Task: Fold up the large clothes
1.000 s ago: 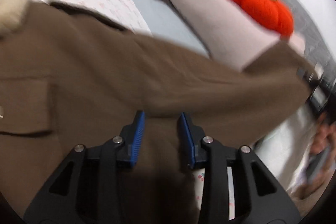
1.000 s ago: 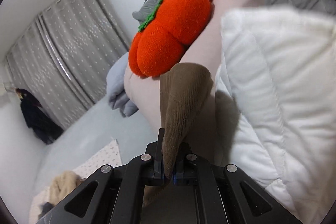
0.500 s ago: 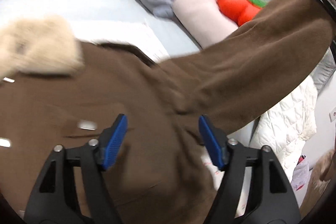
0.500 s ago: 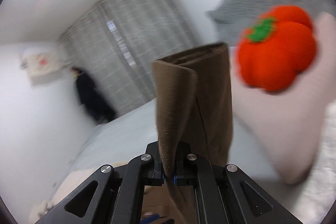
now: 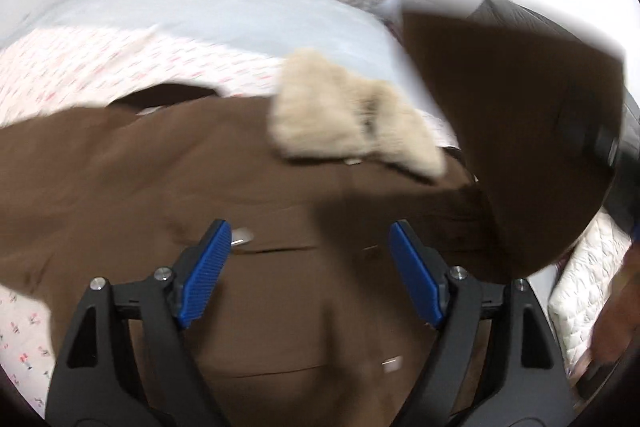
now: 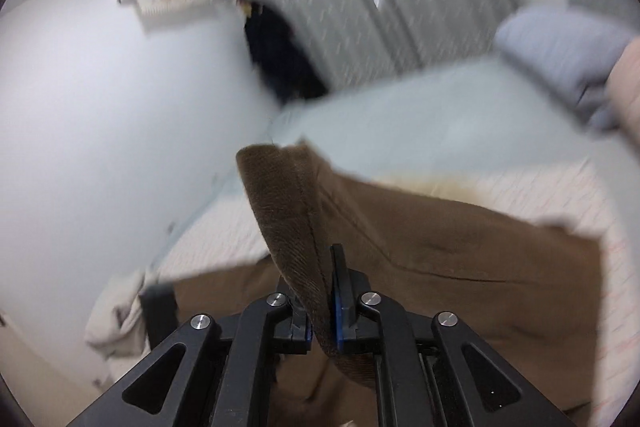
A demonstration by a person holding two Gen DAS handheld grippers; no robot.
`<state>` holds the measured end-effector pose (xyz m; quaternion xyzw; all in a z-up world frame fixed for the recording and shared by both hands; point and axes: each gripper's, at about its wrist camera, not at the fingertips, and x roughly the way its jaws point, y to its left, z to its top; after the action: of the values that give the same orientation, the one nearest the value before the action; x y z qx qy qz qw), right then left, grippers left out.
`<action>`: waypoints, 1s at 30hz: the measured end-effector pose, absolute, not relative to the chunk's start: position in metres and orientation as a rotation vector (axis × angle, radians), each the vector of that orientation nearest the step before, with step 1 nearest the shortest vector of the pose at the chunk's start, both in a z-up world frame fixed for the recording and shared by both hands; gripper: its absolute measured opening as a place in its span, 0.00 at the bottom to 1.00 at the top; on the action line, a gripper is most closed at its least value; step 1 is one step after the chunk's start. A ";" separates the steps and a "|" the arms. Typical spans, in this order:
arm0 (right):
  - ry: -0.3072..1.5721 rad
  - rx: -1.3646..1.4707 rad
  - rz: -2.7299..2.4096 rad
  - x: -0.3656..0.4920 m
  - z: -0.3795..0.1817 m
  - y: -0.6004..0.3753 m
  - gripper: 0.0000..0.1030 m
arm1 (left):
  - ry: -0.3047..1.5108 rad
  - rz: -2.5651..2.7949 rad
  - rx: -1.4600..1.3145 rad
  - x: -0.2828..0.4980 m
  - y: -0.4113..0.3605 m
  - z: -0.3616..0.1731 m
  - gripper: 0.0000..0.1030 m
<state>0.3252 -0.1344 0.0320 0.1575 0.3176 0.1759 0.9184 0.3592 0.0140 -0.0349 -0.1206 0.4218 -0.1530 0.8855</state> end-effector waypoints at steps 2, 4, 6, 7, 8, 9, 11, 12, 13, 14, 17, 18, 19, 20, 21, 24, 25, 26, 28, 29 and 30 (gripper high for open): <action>0.787 0.331 0.400 0.338 -0.009 -0.113 0.24 | 0.902 -0.262 -0.240 0.361 0.031 -0.050 0.79; 0.899 0.340 0.412 0.337 -0.041 -0.102 0.40 | 0.906 -0.230 -0.212 0.360 0.044 -0.058 0.79; 0.932 0.355 0.403 0.331 -0.057 -0.107 0.42 | 0.911 -0.235 -0.236 0.360 0.052 -0.062 0.79; 0.923 0.364 0.402 0.329 -0.059 -0.112 0.46 | 0.913 -0.246 -0.262 0.362 0.054 -0.063 0.79; 0.906 0.375 0.393 0.326 -0.053 -0.114 0.50 | 0.912 -0.257 -0.277 0.364 0.054 -0.063 0.79; 0.876 0.393 0.369 0.323 -0.048 -0.129 0.58 | 0.909 -0.271 -0.285 0.366 0.054 -0.061 0.79; 0.828 0.419 0.321 0.324 -0.043 -0.155 0.65 | 0.905 -0.303 -0.270 0.371 0.045 -0.061 0.79; 0.808 0.433 0.296 0.318 -0.037 -0.171 0.66 | 0.913 -0.318 -0.251 0.375 0.039 -0.062 0.79; 0.796 0.443 0.270 0.315 -0.036 -0.185 0.67 | 0.937 -0.324 -0.214 0.384 0.027 -0.068 0.79; 0.787 0.449 0.243 0.313 -0.032 -0.200 0.67 | 0.958 -0.318 -0.189 0.391 0.019 -0.073 0.77; 0.764 0.464 0.154 0.302 -0.028 -0.240 0.67 | 1.001 -0.268 -0.122 0.407 -0.006 -0.089 0.46; 0.756 0.468 0.130 0.300 -0.023 -0.252 0.68 | 0.968 -0.257 -0.105 0.405 -0.011 -0.086 0.29; 0.747 0.472 0.101 0.298 -0.021 -0.265 0.71 | 0.943 -0.283 -0.091 0.404 -0.016 -0.080 0.05; 0.738 0.473 0.068 0.294 -0.018 -0.280 0.72 | 0.909 -0.286 -0.083 0.401 -0.021 -0.071 0.03; 0.731 0.470 0.041 0.290 -0.013 -0.293 0.74 | 0.844 -0.273 -0.080 0.395 -0.023 -0.056 0.03; 0.722 0.447 -0.052 0.292 -0.021 -0.329 0.75 | 0.706 -0.234 -0.133 0.383 -0.014 -0.022 0.03; 0.725 0.450 -0.078 0.295 -0.026 -0.339 0.75 | 0.663 -0.190 -0.125 0.383 -0.011 -0.017 0.03; 0.731 0.467 -0.096 0.299 -0.032 -0.351 0.75 | 0.647 -0.158 -0.119 0.386 -0.009 -0.017 0.03; 0.751 0.533 -0.115 0.313 -0.048 -0.372 0.75 | 0.685 -0.141 -0.114 0.398 -0.007 -0.027 0.03; 0.759 0.561 -0.115 0.318 -0.054 -0.381 0.75 | 0.719 -0.141 -0.111 0.405 -0.008 -0.036 0.03; 0.771 0.594 -0.107 0.325 -0.062 -0.388 0.75 | 0.742 -0.132 -0.093 0.409 -0.011 -0.045 0.03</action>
<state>0.3252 -0.3881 -0.0616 0.2855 0.3701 -0.0515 0.8825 0.4091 -0.0112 -0.0449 -0.0453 0.3621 -0.0643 0.9288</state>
